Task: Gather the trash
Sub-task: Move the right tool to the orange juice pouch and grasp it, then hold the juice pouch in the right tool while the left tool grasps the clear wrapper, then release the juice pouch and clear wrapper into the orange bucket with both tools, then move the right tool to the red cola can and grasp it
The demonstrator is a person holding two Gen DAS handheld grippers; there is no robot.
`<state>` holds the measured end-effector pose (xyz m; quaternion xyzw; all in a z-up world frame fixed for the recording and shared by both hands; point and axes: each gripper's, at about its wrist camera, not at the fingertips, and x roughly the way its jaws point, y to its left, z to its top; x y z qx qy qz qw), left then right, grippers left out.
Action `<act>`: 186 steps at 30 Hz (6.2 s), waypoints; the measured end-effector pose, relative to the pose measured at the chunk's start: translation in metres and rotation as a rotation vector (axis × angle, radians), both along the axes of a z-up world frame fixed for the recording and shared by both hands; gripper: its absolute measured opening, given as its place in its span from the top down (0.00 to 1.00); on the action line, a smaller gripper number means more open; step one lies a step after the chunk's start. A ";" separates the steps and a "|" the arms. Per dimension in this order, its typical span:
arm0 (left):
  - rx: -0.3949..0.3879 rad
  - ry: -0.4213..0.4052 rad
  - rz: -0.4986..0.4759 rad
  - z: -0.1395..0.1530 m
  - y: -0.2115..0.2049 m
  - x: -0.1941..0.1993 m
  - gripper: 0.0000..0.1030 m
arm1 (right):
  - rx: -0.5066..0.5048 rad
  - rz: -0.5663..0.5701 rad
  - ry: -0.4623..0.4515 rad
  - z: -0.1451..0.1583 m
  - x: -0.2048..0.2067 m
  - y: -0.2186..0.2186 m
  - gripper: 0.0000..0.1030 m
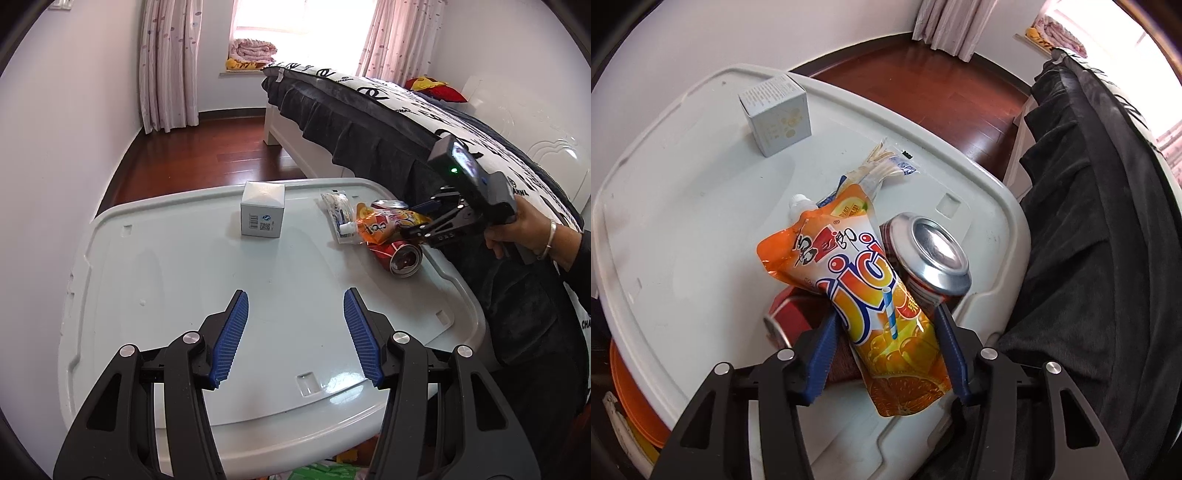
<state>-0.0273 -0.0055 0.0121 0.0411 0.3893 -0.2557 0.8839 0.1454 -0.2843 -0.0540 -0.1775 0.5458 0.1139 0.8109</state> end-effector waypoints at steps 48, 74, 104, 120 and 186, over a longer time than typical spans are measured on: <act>0.062 0.077 -0.081 -0.033 -0.135 0.128 0.48 | 0.439 0.126 0.181 -0.049 -0.226 0.159 0.50; 0.364 0.075 -0.169 -0.114 -0.233 0.193 0.48 | 0.493 -0.038 0.004 0.011 -0.235 0.085 0.51; 0.102 0.085 -0.011 -0.029 -0.011 -0.029 0.95 | 0.457 -0.102 -0.074 0.017 -0.248 0.083 0.50; 0.154 0.567 0.119 -0.174 0.033 -0.167 0.93 | 0.398 -0.064 0.162 -0.070 -0.267 0.171 0.50; 0.134 -0.012 0.228 -0.041 0.019 0.062 0.34 | 0.413 -0.485 -0.182 -0.056 0.007 -0.060 0.75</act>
